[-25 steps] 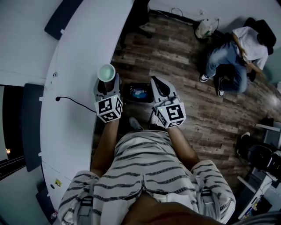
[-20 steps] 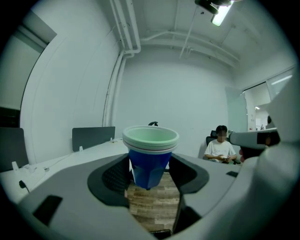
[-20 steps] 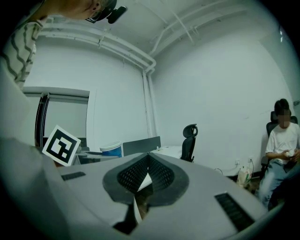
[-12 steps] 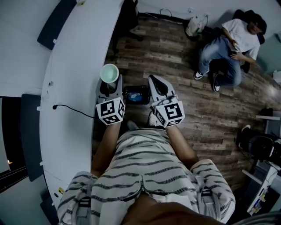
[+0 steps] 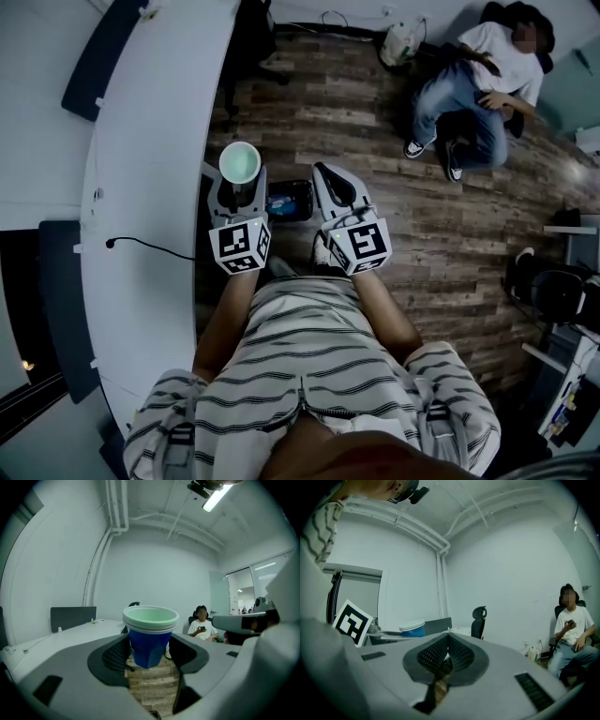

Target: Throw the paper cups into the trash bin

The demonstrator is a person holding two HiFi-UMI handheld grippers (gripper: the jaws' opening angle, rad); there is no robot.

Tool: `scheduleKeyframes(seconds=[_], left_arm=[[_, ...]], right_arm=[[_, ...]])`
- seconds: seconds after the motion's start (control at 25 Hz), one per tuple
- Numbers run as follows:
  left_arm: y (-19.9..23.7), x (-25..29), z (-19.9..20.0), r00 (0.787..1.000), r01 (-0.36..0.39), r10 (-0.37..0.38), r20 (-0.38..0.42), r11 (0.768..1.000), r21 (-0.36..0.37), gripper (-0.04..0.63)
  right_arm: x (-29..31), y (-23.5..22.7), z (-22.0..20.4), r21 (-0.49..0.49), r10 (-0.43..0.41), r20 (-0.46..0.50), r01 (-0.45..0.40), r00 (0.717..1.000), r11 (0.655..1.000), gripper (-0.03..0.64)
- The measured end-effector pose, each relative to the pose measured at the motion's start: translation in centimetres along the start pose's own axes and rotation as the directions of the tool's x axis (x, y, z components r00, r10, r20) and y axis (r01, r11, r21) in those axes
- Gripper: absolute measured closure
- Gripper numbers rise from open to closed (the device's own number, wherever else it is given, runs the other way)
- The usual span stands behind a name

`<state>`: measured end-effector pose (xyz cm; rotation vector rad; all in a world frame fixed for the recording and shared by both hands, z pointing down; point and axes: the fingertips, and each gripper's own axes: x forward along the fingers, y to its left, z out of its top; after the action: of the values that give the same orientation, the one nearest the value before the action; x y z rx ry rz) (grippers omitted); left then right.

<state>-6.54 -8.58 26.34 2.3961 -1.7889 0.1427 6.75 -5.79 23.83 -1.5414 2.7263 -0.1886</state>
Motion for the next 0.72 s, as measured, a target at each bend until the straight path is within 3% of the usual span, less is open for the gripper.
scheduleKeyframes(seconds=[0.72], left_arm=[[-4.3,0.3,-3.9,0.991,0.102,-0.1,-0.092,0.995,0.016,0.314]], right_arm=[[-0.6,-1.0,-3.8,0.022,-0.025,-0.071,0.026,0.997,0.999,0.607]])
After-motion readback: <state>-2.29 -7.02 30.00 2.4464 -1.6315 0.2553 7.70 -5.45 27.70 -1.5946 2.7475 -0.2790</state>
